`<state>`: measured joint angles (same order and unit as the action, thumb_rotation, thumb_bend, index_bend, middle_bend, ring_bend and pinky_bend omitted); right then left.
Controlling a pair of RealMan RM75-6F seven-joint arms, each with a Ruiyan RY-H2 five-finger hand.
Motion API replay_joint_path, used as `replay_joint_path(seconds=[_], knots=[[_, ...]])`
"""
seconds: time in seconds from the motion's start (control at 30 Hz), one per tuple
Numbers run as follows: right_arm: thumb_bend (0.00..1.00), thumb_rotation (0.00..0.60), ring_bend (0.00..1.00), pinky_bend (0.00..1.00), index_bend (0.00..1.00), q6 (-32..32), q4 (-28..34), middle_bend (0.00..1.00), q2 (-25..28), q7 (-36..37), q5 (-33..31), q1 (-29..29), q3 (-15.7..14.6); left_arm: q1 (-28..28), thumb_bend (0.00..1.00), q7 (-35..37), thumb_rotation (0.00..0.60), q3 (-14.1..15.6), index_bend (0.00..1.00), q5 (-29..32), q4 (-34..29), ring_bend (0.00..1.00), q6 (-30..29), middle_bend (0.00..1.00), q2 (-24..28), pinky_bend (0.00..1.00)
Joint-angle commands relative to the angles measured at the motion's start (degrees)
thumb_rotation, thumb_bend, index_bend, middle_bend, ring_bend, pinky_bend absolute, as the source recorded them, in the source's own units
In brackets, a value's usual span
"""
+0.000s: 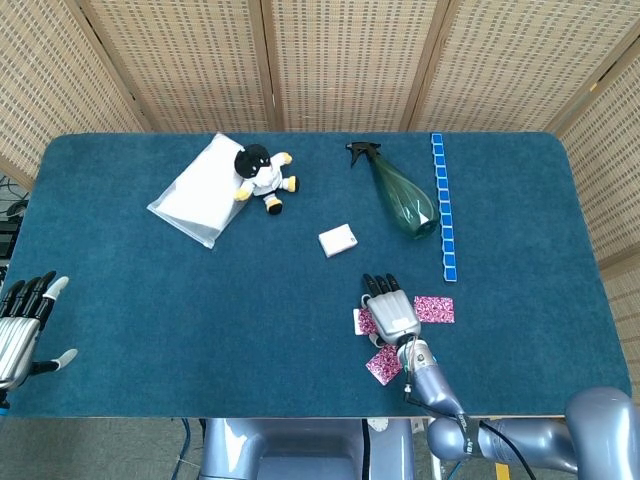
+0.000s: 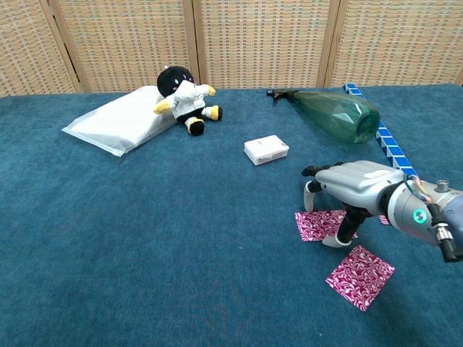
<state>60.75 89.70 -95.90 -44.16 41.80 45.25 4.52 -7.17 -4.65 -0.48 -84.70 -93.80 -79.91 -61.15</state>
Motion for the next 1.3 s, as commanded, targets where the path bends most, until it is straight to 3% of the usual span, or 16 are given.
replay_joint_path(seconds=[0.03, 0.73, 1.3], knots=[[0.36, 0.6, 0.0, 0.0, 0.54, 0.14, 0.45, 0.0, 0.46, 0.07, 0.55, -0.15, -0.23, -0.01, 0.0, -0.07, 0.6, 0.01, 0.0, 0.02, 0.0, 0.0, 0.04, 0.0, 0.01, 0.0], [0.36, 0.6, 0.0, 0.0, 0.54, 1.51, 6.16, 0.0, 4.24, -0.16, 5.98, -1.13, -2.21, -0.05, 0.0, -0.66, 0.6, -0.02, 0.0, 0.35, -0.32, 0.0, 0.23, 0.0, 0.09, 0.0], [0.36, 0.6, 0.0, 0.0, 0.54, 3.13, 10.9, 0.0, 8.35, -0.24, 20.07, -5.11, -10.83, -0.01, 0.0, -0.94, 0.6, -0.02, 0.0, 0.36, -0.4, 0.0, 0.12, 0.0, 0.04, 0.0]])
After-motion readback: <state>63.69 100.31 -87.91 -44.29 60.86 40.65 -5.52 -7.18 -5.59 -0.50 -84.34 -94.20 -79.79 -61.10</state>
